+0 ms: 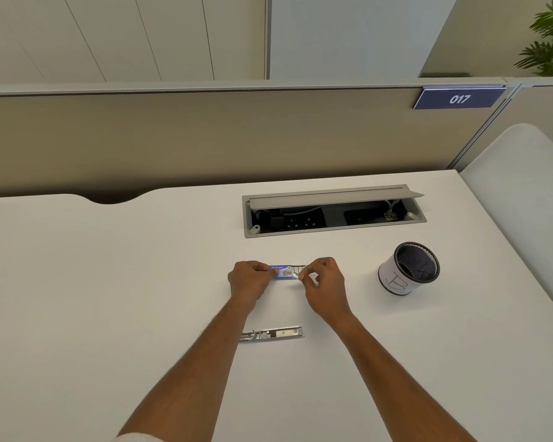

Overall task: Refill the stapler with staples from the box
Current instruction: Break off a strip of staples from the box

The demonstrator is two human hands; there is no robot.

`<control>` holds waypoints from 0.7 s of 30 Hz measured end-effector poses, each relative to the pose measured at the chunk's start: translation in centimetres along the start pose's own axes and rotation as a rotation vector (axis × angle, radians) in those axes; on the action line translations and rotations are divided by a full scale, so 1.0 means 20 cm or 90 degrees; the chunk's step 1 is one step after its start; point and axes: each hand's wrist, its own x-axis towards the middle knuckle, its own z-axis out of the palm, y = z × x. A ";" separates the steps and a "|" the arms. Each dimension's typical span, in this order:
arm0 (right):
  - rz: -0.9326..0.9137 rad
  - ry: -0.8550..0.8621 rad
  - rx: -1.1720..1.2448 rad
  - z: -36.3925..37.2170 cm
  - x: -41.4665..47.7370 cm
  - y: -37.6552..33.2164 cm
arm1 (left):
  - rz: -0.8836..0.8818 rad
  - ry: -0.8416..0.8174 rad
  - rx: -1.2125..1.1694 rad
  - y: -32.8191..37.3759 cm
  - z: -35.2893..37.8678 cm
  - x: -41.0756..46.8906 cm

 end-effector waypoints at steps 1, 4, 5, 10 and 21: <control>0.000 -0.008 -0.002 0.00 -0.02 0.00 | 0.000 0.000 0.000 0.00 0.00 0.00; 0.004 -0.028 -0.028 0.03 -0.08 0.04 | 0.005 -0.001 -0.010 0.00 0.00 0.00; 0.009 -0.034 -0.041 0.04 -0.10 0.05 | 0.006 0.003 -0.010 0.00 -0.01 0.00; 0.013 -0.055 -0.100 0.08 -0.15 0.10 | 0.012 0.025 0.005 -0.01 -0.01 0.00; 0.016 -0.042 -0.103 0.08 -0.15 0.11 | 0.015 0.016 -0.001 0.00 -0.03 -0.04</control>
